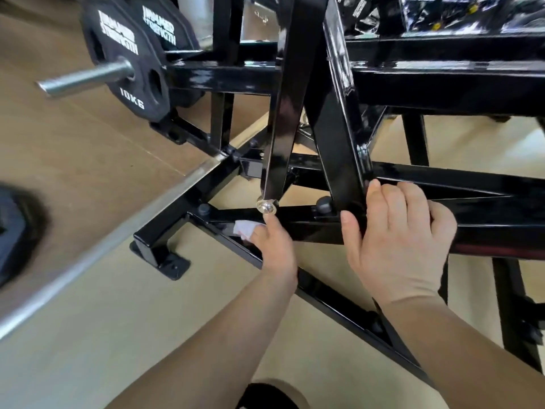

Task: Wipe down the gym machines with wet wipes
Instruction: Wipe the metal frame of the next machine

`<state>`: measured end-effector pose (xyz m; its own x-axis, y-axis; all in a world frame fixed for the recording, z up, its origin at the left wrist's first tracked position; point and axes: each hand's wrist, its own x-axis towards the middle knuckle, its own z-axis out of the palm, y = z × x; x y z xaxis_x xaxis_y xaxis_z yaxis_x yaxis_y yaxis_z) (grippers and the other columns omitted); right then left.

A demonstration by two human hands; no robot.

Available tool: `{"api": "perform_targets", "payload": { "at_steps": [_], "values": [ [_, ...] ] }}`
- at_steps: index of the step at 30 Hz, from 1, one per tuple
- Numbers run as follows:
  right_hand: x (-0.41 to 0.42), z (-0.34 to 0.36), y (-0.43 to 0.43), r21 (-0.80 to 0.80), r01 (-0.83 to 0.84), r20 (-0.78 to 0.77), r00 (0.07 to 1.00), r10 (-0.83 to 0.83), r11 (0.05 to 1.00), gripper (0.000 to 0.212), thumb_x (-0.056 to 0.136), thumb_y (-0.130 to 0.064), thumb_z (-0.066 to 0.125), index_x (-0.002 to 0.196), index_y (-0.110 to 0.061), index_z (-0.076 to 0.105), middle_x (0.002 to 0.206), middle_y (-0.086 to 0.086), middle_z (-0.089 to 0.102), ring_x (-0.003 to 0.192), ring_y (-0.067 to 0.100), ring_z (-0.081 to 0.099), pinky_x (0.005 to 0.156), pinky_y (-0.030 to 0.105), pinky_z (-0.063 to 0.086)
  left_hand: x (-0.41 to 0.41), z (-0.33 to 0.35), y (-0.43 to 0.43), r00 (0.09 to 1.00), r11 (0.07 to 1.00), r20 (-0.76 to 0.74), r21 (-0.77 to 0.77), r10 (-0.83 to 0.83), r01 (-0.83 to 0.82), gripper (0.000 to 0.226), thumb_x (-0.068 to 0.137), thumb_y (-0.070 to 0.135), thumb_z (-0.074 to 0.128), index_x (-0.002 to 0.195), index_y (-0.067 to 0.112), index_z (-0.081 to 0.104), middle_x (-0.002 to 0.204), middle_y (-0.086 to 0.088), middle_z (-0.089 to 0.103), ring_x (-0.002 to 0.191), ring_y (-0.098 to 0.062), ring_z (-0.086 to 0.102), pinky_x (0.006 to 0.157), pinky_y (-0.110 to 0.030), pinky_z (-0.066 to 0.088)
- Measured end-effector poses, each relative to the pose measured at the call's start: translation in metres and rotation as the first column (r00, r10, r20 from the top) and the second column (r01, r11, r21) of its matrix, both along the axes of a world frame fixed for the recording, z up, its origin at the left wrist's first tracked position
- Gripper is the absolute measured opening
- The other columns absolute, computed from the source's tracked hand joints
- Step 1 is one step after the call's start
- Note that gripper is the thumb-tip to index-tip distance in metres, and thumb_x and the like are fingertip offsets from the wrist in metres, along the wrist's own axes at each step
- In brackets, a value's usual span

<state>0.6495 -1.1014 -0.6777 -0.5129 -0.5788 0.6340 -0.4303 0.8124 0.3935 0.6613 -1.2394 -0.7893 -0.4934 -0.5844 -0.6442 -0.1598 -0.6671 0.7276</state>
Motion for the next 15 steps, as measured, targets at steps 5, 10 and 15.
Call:
{"api": "perform_targets", "payload": {
  "at_steps": [5, 10, 15],
  "values": [
    [-0.001, -0.003, -0.001, -0.045, -0.032, -0.009, 0.999, 0.032, 0.998, 0.055, 0.105, -0.042, 0.048, 0.138, 0.002, 0.056, 0.125, 0.018, 0.065, 0.128, 0.04, 0.056, 0.099, 0.055, 0.04, 0.009, 0.0, 0.007, 0.996, 0.978, -0.064, -0.203, -0.064, 0.05, 0.076, 0.104, 0.058, 0.028, 0.163, 0.02, -0.003, 0.163, 0.011, 0.015, 0.147, -0.007, 0.02, 0.121, -0.033, 0.017],
    [0.002, -0.004, 0.001, -0.002, 0.0, -0.006, 1.0, 0.0, 1.0, 0.064, 0.104, -0.045, 0.045, 0.148, 0.002, 0.045, 0.14, 0.02, 0.057, 0.134, 0.041, 0.05, 0.103, 0.055, 0.037, -0.001, -0.033, -0.063, 0.996, 0.978, 0.085, -0.205, -0.006, 0.023, 0.081, 0.094, 0.058, 0.032, 0.159, 0.014, 0.01, 0.162, 0.002, 0.017, 0.137, -0.029, 0.041, 0.12, -0.047, 0.029],
    [0.003, -0.002, 0.001, 0.059, 0.012, 0.051, 0.999, -0.015, 0.998, 0.08, 0.101, -0.054, 0.04, 0.158, 0.001, 0.029, 0.162, 0.019, 0.035, 0.141, 0.038, 0.044, 0.103, 0.053, 0.033, 0.007, -0.029, -0.024, 0.987, 0.956, -0.002, -0.246, -0.163, 0.158, 0.03, 0.103, 0.051, 0.02, 0.127, 0.039, 0.032, 0.157, 0.0, 0.022, 0.148, -0.028, 0.022, 0.123, -0.052, 0.017]
  ]
}}
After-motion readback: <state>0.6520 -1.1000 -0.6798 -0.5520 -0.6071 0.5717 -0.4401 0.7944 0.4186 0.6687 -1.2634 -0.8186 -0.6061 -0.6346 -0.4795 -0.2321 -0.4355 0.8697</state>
